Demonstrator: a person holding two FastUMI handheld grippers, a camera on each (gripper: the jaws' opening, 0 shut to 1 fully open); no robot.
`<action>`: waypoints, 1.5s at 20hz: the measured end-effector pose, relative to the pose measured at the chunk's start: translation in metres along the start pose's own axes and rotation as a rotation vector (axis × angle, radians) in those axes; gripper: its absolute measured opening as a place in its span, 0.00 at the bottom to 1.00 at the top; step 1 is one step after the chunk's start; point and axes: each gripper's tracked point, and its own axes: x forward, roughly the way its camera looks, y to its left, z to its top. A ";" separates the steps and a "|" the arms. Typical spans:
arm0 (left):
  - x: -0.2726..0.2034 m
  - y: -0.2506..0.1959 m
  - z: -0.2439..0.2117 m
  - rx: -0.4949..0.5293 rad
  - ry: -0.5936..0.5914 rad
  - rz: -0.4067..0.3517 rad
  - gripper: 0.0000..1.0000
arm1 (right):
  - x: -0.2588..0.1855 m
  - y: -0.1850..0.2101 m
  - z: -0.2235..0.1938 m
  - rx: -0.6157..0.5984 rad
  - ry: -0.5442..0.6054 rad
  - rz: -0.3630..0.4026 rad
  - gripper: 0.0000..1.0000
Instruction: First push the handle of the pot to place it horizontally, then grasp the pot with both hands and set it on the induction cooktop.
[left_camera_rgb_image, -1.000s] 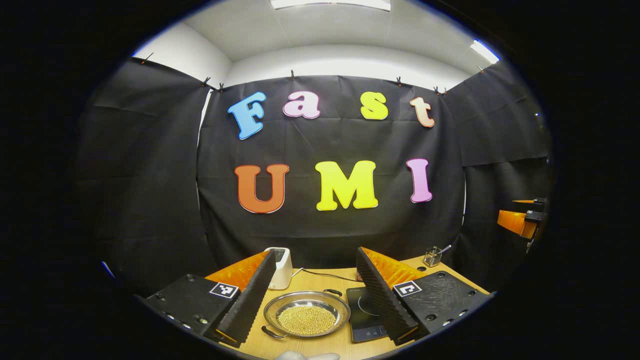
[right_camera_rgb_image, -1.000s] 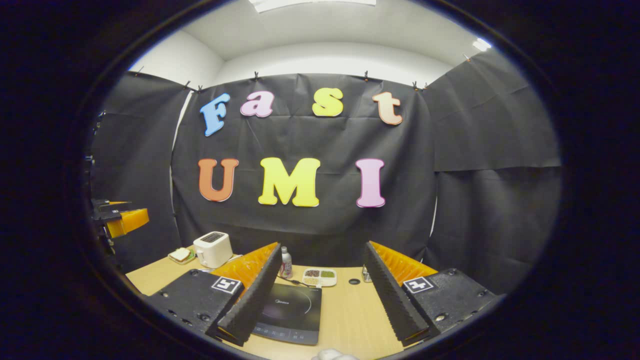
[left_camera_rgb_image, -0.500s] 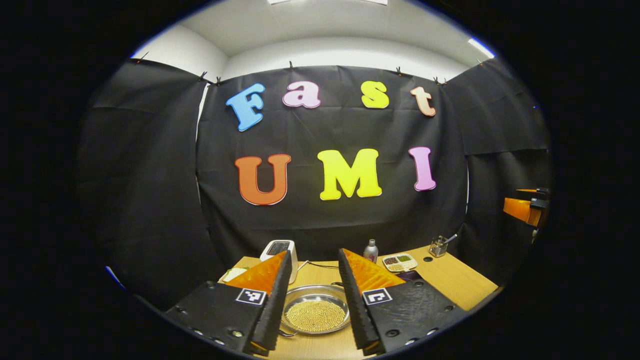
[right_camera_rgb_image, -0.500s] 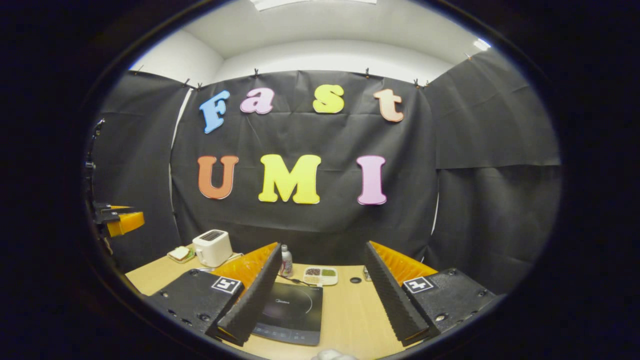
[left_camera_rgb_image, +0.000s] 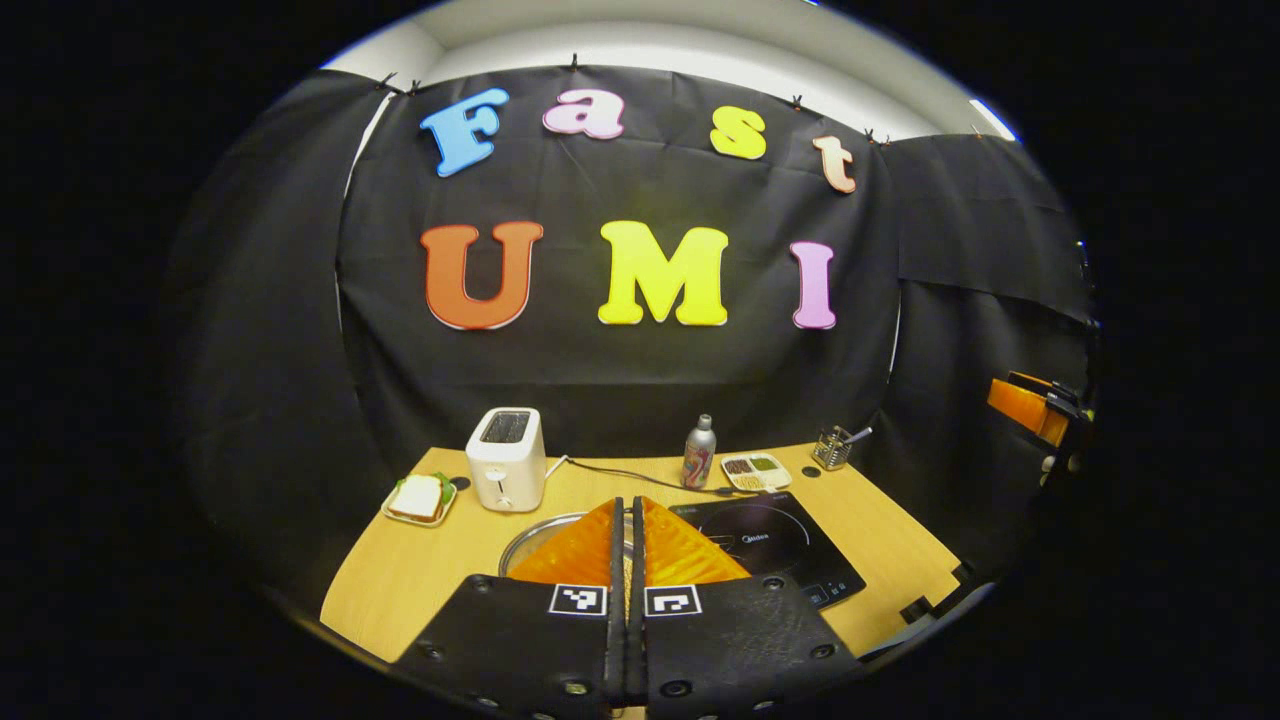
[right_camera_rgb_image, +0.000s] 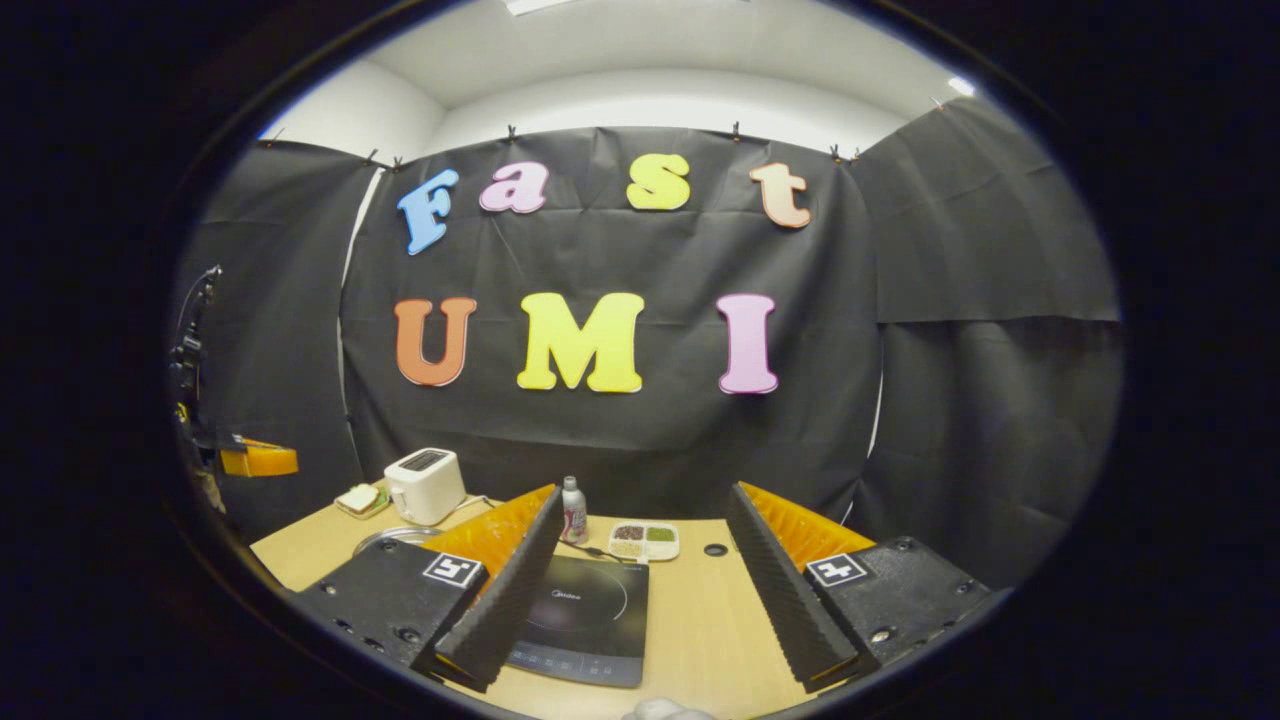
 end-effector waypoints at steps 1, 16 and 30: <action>0.006 0.002 -0.012 0.008 0.043 -0.012 0.00 | 0.001 -0.001 -0.002 0.002 0.005 -0.002 1.00; 0.041 0.030 -0.211 0.070 0.727 -0.175 0.00 | 0.016 -0.019 -0.046 0.038 0.120 -0.052 1.00; 0.053 0.061 -0.276 0.151 0.982 -0.177 0.00 | 0.012 -0.030 -0.069 0.053 0.172 -0.100 1.00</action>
